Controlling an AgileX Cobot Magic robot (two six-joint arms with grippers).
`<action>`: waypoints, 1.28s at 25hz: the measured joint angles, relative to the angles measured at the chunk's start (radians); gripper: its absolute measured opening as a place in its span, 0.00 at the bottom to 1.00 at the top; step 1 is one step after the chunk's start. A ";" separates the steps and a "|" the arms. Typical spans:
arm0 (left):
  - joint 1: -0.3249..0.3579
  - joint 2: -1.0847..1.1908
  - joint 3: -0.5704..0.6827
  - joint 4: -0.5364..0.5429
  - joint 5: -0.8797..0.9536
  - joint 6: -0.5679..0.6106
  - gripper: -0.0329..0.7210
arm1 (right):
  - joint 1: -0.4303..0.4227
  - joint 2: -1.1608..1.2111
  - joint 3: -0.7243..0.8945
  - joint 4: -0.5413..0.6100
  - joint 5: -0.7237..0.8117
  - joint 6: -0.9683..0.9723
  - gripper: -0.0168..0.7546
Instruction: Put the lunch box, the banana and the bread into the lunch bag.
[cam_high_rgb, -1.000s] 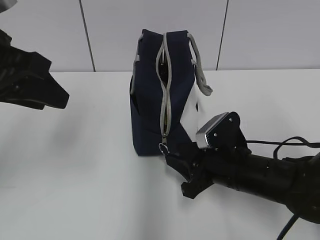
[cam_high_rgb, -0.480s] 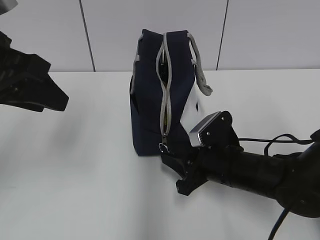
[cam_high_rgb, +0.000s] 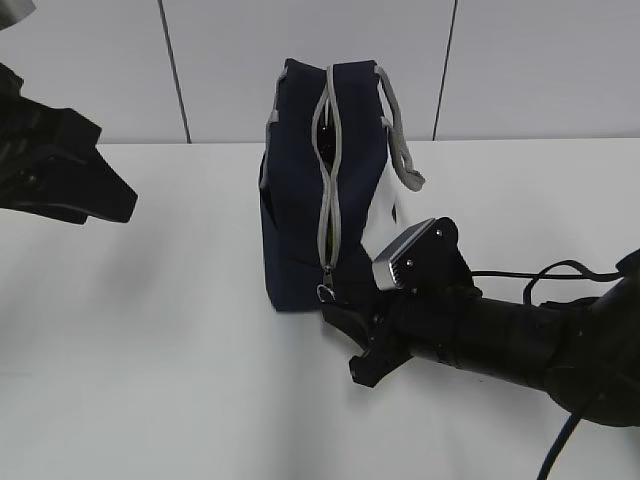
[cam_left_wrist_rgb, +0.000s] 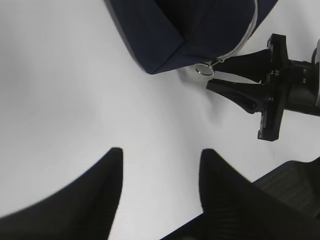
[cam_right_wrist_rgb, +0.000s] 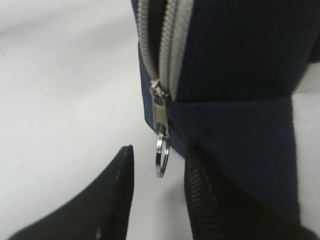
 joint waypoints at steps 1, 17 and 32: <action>0.000 0.000 0.000 0.000 0.000 0.000 0.52 | 0.000 0.000 0.000 0.000 0.000 0.000 0.32; 0.000 0.000 0.000 0.000 -0.001 0.000 0.52 | 0.002 0.000 -0.029 -0.019 0.041 0.007 0.25; 0.000 0.000 0.000 0.001 -0.001 0.000 0.52 | 0.002 0.000 -0.042 -0.041 0.077 0.008 0.00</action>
